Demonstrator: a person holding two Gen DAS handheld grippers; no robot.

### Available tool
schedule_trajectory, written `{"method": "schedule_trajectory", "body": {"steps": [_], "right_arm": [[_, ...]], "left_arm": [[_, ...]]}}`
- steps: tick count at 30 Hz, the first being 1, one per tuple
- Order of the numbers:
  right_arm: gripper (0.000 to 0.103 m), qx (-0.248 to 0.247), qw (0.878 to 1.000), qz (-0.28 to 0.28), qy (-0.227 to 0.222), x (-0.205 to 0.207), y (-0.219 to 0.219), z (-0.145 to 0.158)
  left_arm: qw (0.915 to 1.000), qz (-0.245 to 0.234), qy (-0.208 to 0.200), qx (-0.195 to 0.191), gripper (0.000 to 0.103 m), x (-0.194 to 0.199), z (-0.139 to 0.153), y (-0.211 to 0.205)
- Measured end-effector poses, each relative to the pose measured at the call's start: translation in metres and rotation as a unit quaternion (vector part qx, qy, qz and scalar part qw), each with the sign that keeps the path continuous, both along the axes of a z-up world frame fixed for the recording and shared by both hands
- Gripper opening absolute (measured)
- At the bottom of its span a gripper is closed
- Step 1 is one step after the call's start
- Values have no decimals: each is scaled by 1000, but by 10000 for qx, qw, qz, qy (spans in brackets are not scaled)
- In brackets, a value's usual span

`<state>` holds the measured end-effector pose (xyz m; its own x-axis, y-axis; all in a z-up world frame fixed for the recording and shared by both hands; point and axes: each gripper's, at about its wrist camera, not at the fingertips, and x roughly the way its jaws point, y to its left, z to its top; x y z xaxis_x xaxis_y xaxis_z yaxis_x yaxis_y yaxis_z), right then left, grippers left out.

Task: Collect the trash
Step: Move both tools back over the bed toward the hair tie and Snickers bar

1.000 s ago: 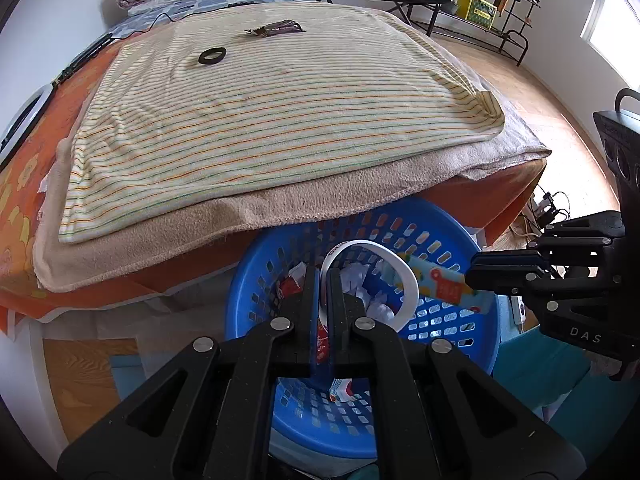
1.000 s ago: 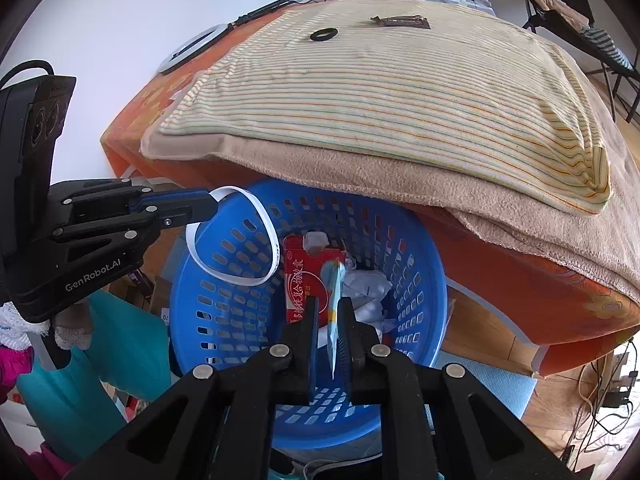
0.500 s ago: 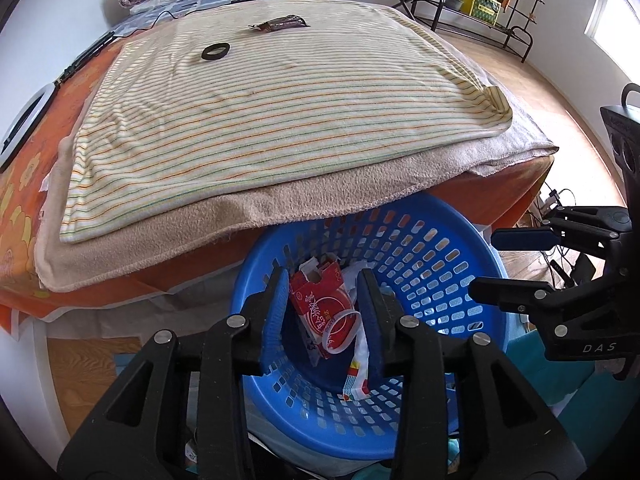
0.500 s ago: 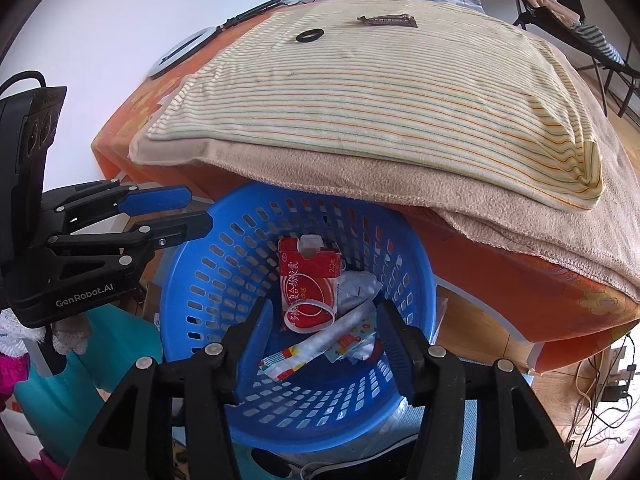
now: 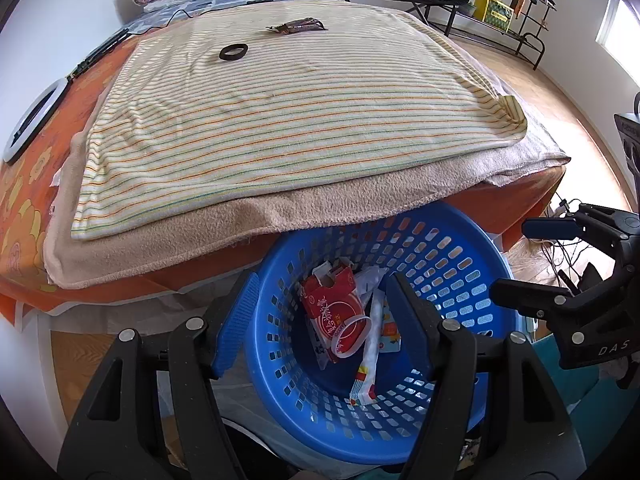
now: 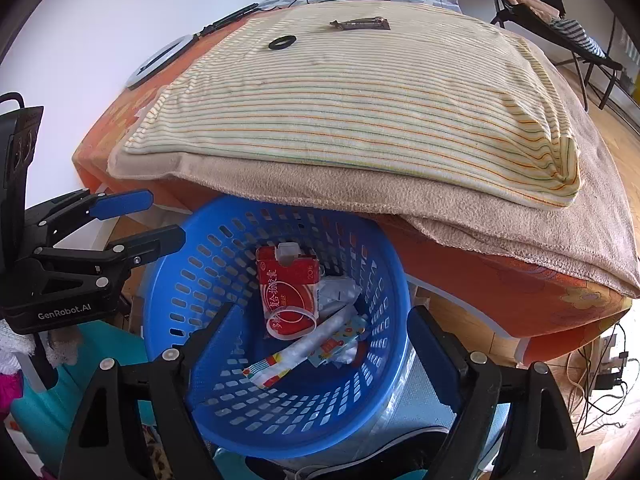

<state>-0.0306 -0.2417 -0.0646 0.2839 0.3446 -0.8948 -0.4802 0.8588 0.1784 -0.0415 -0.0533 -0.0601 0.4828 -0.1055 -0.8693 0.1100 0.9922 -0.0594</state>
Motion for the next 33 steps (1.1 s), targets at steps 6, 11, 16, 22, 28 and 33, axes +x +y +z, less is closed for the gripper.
{"method": "schedule_trajectory", "body": {"steps": [6,11,16,22,28,33], "right_arm": [[91,-89,9998,-136,-82,2,-2,2],[93,-146,9992,-268,-253,5,-4,10],[99,-219,9975,-391,-546,8,-5,22],[101,-219,9964,-506,-646,16,-5,35],[103,-145,9959,-578,-685,32,-2,48],[103,-112,9948,-537,-859,50,4,63]], "left_arm": [[10000,-7,23,-7,69,1,-1,0],[10000,4,-56,-31,69,2,2,0],[9999,31,-78,-104,69,5,8,4],[9998,56,-122,-149,69,12,18,6],[9992,140,-250,-277,69,23,33,12],[9980,209,-472,-374,69,37,50,20]]}}
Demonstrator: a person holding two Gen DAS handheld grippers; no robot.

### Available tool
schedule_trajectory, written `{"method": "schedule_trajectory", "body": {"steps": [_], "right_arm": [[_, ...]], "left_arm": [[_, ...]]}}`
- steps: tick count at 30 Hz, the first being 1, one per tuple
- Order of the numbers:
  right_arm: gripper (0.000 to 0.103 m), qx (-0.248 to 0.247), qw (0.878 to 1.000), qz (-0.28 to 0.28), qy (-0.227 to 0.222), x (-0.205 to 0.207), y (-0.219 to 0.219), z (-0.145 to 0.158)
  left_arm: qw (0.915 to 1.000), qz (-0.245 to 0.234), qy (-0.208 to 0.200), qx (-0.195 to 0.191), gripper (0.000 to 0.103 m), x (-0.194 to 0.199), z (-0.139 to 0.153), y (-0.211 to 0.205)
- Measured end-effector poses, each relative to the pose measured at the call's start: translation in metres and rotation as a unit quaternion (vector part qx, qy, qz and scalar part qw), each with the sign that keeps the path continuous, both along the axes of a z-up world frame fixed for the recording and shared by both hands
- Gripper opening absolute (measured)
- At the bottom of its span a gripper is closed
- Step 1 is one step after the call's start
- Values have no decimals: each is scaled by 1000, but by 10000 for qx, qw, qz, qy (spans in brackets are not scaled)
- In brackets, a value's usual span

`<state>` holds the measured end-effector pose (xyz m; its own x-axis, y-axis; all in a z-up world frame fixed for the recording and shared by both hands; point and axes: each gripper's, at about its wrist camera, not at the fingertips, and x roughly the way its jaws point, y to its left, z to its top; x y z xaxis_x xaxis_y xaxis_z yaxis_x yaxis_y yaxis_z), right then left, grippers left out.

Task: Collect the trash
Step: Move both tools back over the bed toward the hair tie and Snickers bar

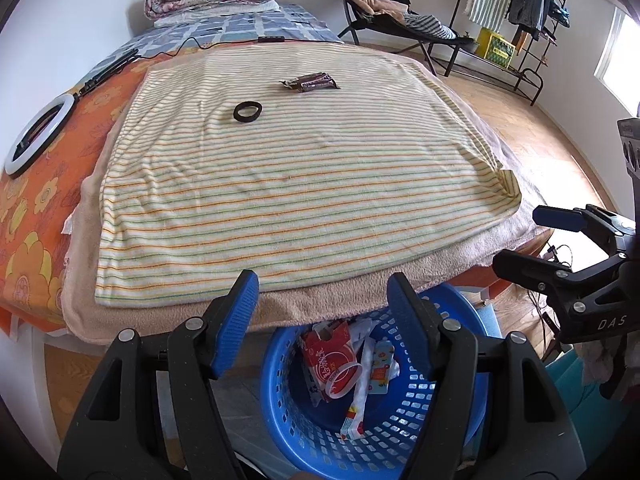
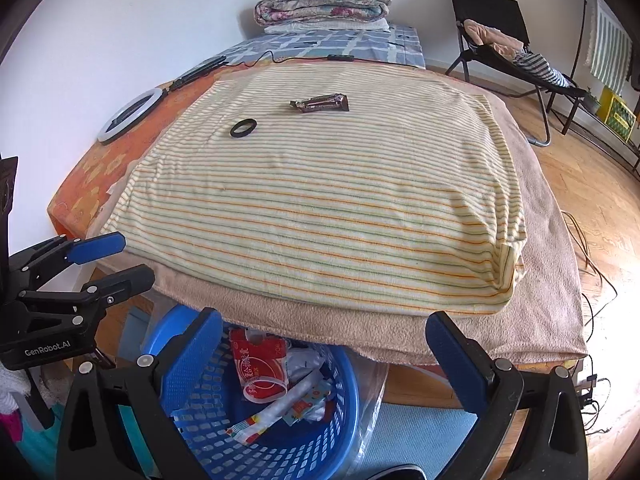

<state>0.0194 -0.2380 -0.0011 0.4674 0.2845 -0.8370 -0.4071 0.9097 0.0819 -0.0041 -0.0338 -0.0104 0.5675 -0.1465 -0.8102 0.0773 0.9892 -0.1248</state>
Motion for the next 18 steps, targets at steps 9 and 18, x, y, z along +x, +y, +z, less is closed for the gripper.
{"method": "schedule_trajectory", "body": {"steps": [9,18], "right_arm": [[103,208,9986,108,-476,43,12,23],[103,546,9973,-106,-473,124,24,30]], "left_arm": [[9997,167,-128,-150,69,51,24,25],[9986,384,-98,-358,69,117,16,50]]}}
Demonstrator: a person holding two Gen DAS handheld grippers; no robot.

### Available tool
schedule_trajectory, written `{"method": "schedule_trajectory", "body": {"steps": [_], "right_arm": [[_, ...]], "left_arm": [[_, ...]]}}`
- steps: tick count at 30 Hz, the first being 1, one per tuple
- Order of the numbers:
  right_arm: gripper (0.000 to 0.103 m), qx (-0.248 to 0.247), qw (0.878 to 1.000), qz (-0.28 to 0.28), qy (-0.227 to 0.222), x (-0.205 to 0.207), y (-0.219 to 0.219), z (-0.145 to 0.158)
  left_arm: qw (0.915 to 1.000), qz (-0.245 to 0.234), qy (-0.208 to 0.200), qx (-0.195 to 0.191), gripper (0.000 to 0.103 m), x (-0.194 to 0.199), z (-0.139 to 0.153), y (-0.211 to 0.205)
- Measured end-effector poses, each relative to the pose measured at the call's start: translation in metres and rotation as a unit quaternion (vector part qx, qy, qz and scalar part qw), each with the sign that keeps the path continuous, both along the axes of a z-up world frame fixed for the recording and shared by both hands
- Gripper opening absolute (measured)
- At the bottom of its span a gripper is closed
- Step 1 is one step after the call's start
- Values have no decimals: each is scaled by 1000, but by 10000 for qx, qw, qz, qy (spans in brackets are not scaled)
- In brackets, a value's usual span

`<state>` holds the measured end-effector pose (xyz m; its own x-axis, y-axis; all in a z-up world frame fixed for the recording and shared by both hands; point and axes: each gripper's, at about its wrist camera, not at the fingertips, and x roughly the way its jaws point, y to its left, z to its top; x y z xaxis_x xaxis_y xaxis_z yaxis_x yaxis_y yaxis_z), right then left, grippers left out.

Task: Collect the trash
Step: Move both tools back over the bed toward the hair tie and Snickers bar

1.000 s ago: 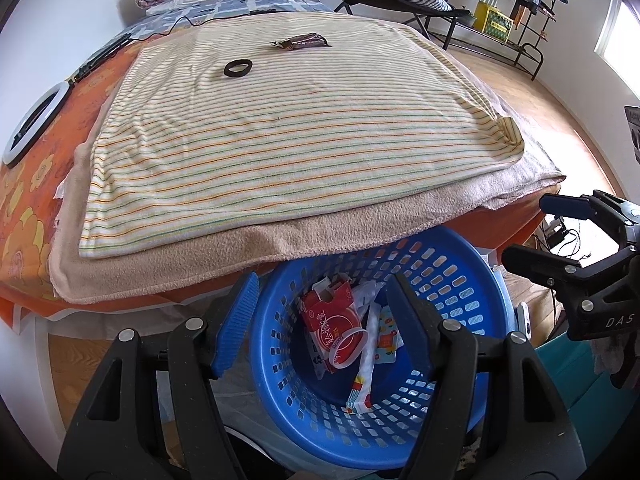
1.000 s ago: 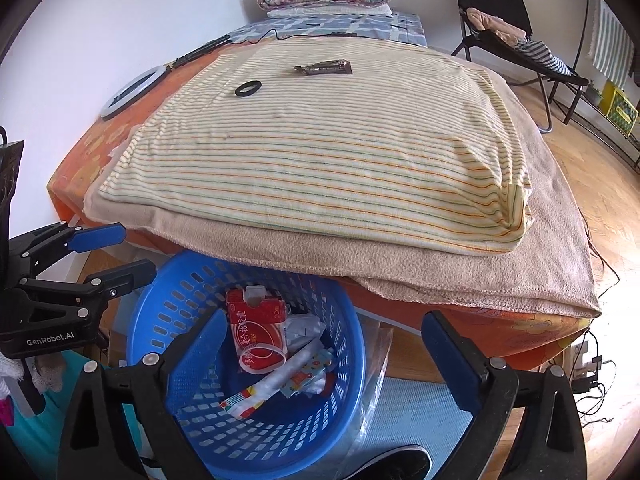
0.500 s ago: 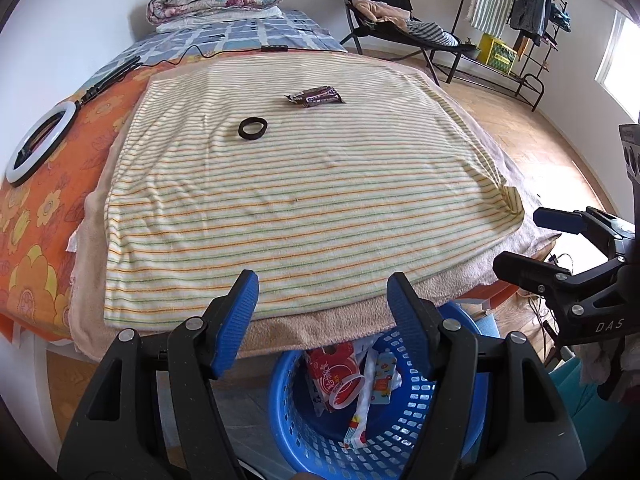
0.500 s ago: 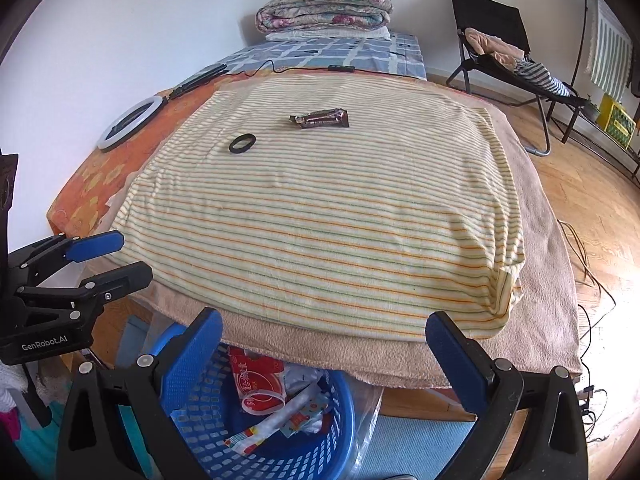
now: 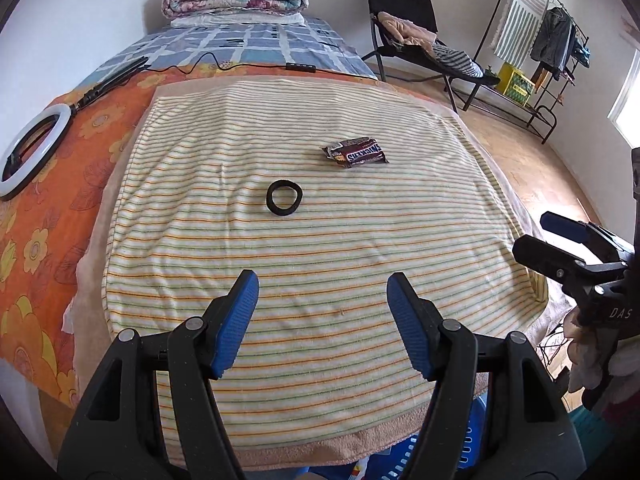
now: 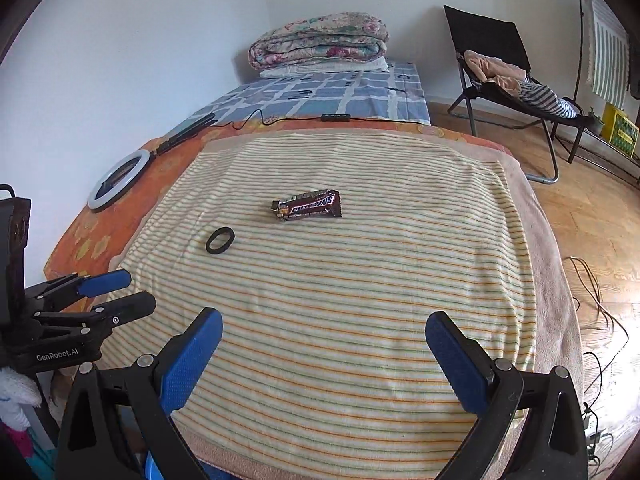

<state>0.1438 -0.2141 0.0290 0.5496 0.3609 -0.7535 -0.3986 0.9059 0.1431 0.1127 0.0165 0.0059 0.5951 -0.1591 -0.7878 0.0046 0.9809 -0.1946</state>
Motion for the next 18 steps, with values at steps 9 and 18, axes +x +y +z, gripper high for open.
{"method": "schedule_trajectory", "body": {"steps": [9,18], "right_arm": [[91,385,9984,-153,396,91,13,-25],[64,812,9925,-169,896,149,35,-61]], "left_arm": [[9997,-70,181,113,62,56,-28,7],[9995,-129,260,153,51,95,-45,14]]}}
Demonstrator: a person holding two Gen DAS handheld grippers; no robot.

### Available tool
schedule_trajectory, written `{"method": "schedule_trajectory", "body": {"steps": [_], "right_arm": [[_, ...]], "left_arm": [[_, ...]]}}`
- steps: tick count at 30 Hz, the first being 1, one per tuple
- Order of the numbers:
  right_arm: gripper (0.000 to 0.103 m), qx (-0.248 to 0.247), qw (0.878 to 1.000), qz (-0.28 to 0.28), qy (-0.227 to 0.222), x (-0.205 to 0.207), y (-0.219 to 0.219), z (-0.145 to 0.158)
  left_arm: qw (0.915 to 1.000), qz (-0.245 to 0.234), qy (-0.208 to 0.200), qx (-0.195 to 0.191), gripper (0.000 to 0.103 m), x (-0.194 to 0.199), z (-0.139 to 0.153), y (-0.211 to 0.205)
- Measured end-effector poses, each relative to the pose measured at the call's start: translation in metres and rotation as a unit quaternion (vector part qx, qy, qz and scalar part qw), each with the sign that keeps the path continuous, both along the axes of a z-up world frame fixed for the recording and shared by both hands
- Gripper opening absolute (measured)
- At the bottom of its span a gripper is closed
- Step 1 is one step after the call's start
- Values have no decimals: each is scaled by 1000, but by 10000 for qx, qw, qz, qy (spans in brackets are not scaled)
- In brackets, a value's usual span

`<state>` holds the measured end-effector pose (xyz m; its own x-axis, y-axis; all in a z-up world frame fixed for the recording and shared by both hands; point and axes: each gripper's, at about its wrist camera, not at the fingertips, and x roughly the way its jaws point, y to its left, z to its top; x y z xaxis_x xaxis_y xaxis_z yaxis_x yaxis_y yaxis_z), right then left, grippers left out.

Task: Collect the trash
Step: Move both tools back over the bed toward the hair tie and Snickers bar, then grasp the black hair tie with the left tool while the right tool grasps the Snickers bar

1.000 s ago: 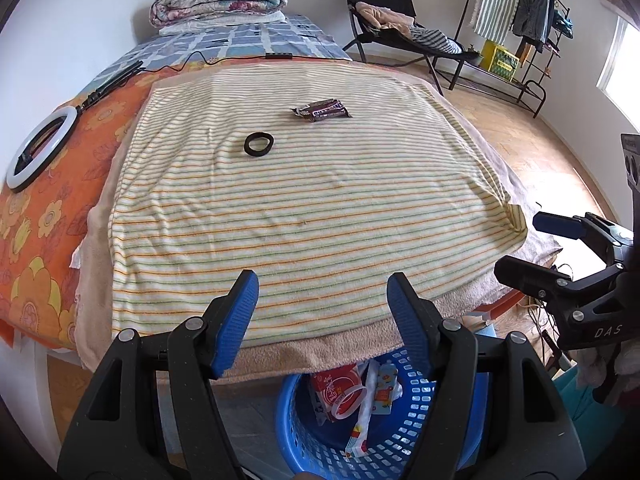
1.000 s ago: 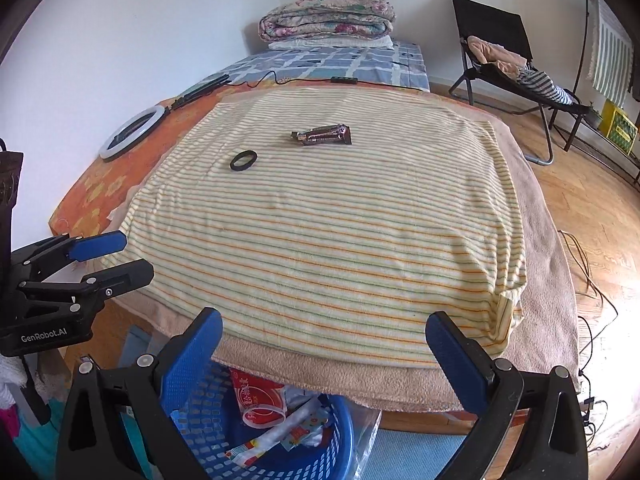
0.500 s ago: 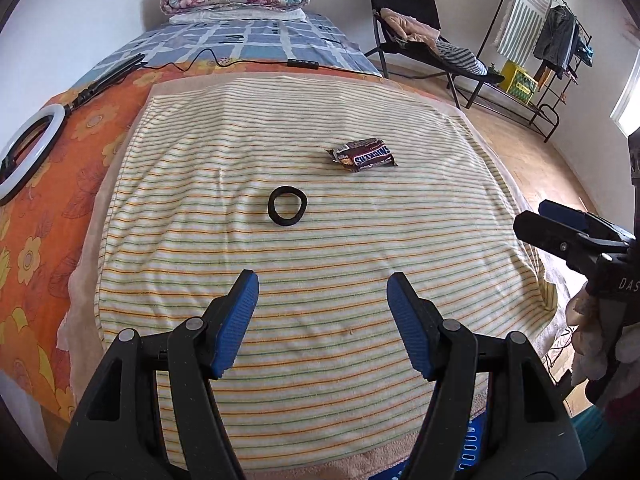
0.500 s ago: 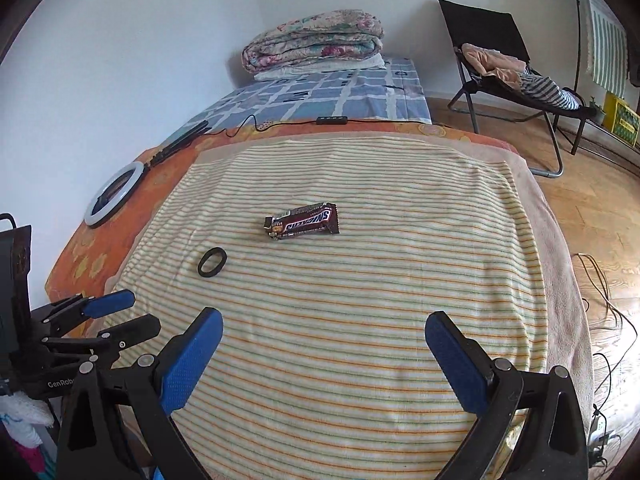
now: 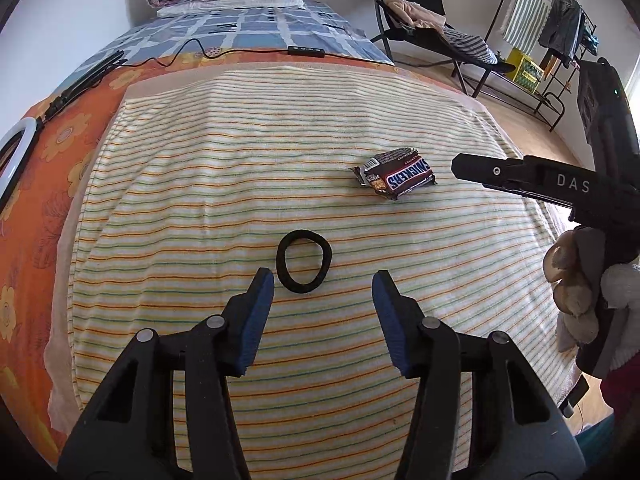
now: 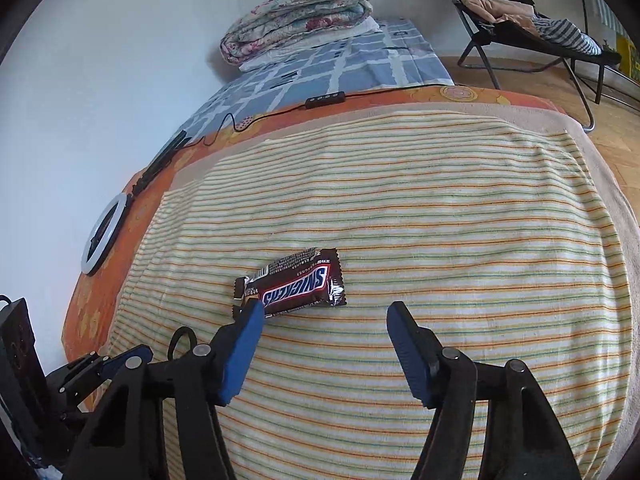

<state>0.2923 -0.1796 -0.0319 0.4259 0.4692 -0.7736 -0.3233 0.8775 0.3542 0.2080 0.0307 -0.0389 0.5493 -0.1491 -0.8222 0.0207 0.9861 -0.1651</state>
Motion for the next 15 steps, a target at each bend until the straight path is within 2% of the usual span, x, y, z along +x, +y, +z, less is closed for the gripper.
{"method": "schedule_trajectory", "body": {"steps": [4,7,11,15], "right_arm": [[63,91,9999,-84,84,11,2,-11],[62,172,9997,-96,135,19,4,-16],[59,143,9998,-8,133,23,13,-19],[56,104,9998,42,169,25,22,-24]], "left_arm": [[10000,-34,66,2,49,10,-8,1],[9998,-112,131,64,42,15,-15,-2],[9998,-121,147,113,40,19,-20,-3],[9996,-162,146,205,31,22,-21,-3]]}}
